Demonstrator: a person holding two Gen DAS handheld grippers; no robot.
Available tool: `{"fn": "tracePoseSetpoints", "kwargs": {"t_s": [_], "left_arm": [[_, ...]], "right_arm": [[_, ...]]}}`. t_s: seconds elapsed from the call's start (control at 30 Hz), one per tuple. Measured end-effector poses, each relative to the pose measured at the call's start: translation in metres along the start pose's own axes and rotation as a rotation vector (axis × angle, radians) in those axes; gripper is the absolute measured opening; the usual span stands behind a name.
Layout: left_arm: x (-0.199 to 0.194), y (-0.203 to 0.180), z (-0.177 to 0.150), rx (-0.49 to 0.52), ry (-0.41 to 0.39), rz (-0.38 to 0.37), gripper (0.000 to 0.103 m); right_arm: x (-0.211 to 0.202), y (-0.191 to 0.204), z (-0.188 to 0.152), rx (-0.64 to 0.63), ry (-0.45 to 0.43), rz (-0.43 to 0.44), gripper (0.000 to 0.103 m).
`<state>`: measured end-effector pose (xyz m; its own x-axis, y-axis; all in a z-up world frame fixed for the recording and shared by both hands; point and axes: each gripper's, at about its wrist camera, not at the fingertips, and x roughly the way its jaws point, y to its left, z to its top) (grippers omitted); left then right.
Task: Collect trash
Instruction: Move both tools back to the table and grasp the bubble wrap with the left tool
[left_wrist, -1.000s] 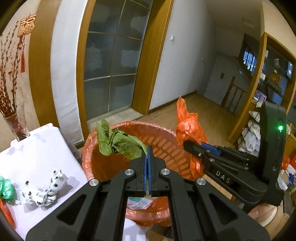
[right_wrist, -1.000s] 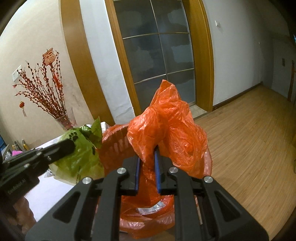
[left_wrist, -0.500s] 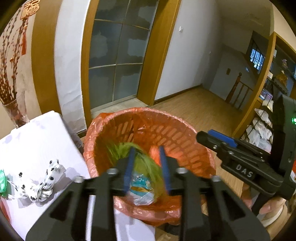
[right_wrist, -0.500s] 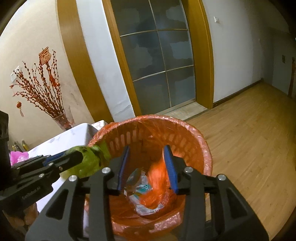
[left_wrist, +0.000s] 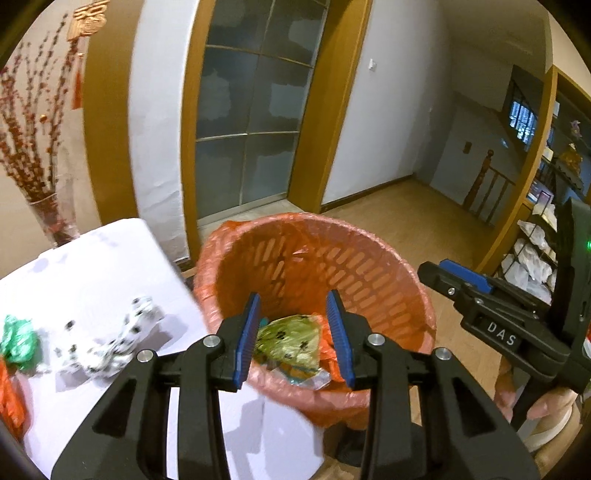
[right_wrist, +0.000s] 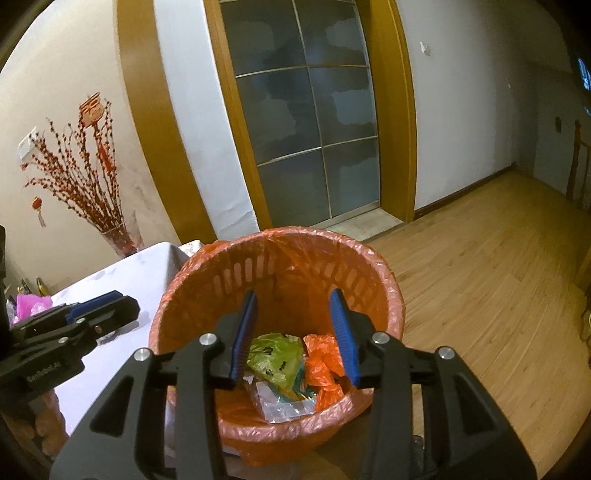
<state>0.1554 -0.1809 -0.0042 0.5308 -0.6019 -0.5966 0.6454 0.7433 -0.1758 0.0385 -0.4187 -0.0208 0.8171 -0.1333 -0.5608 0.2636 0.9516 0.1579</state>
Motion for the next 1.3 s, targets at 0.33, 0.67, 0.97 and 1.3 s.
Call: {"fn": "tracePoseSetpoints", "kwargs": {"t_s": [0.33, 0.67, 0.97, 1.3], "left_arm": [[-0.059, 0.053, -0.034, -0.075, -0.051, 0.202, 0.038], [-0.130, 0.103, -0.085, -0.150, -0.102, 0.472, 0.040], [-0.233, 0.154, -0.138, -0.271, -0.198, 0.794, 0.068], [-0.231, 0.228, -0.179, -0.453, -0.072, 0.859, 0.075]], "right_arm": [[-0.019, 0.033, -0.006, -0.047, -0.005, 0.054, 0.041], [-0.023, 0.119, -0.027, -0.155, 0.035, 0.211, 0.041], [-0.023, 0.180, -0.055, -0.221, 0.094, 0.323, 0.041], [-0.027, 0.201, -0.075, -0.248, 0.139, 0.359, 0.041]]}}
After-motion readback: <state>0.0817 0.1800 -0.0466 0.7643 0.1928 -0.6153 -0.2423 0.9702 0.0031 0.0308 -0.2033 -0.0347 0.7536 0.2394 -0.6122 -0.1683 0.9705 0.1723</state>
